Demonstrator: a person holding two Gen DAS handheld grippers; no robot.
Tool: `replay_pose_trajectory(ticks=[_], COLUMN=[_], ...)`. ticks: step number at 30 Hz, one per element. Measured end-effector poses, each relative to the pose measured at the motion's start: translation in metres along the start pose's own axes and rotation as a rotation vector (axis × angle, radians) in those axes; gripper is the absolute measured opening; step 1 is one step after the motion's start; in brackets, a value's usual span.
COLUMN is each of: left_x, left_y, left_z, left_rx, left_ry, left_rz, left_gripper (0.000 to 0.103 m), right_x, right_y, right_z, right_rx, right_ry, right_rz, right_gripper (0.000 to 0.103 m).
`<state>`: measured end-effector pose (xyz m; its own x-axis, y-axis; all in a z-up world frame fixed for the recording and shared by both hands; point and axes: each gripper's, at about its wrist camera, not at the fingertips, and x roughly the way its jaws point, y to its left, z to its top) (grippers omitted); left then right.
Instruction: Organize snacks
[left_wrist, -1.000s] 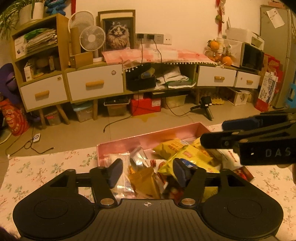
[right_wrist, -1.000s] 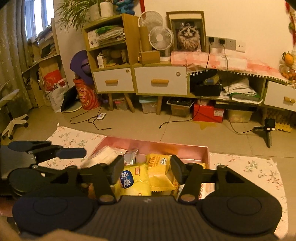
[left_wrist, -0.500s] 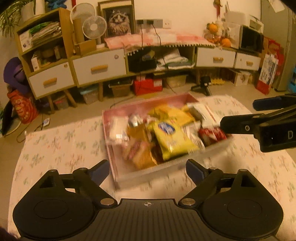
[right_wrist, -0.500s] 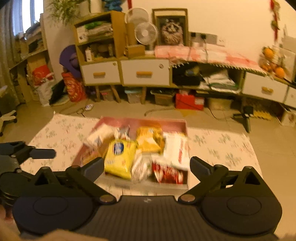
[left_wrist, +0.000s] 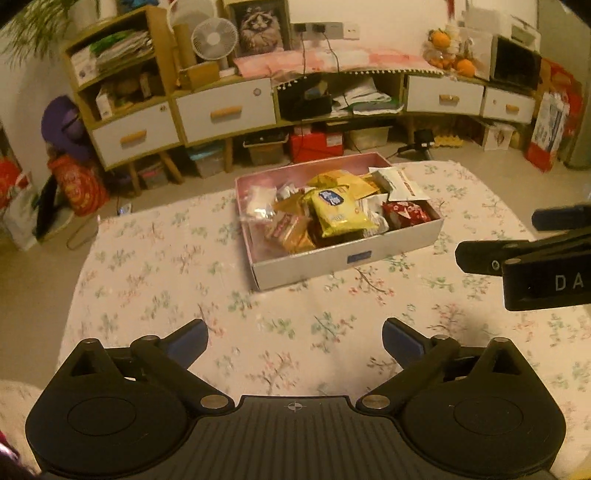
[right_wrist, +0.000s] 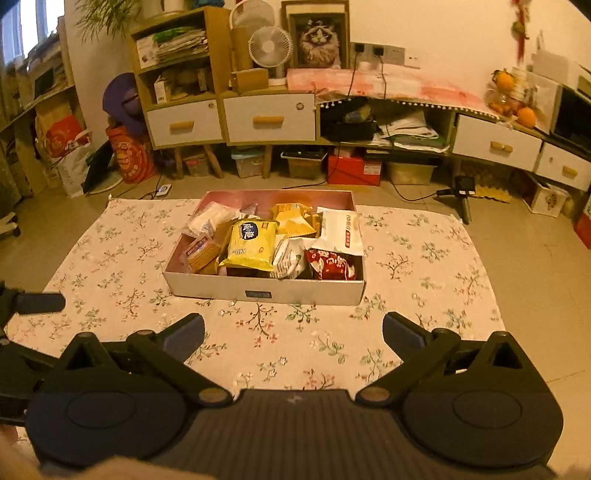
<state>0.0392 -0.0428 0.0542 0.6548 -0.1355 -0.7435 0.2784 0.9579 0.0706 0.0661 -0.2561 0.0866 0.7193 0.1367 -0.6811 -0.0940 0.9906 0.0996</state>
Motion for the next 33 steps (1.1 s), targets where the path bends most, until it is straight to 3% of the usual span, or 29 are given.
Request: replay_pose_trajectory(ticks=[4, 14, 33], left_x=[-0.003, -0.005, -0.006], left_y=[0.003, 0.003, 0.005], left_z=[-0.009, -0.009, -0.014], left_rx=[-0.033, -0.046, -0.074], left_ry=[0.015, 0.013, 0.027], left_rz=[-0.008, 0.053, 0.038], left_gripper=[0.102, 0.102, 0.102], right_x=[0.001, 0.001, 0.003], right_y=[0.0, 0.011, 0.009], right_z=[-0.011, -0.016, -0.021], right_rx=[0.009, -0.076, -0.066], right_ry=[0.016, 0.002, 0.025], right_rz=[-0.019, -0.072, -0.094], right_gripper=[0.103, 0.103, 0.103])
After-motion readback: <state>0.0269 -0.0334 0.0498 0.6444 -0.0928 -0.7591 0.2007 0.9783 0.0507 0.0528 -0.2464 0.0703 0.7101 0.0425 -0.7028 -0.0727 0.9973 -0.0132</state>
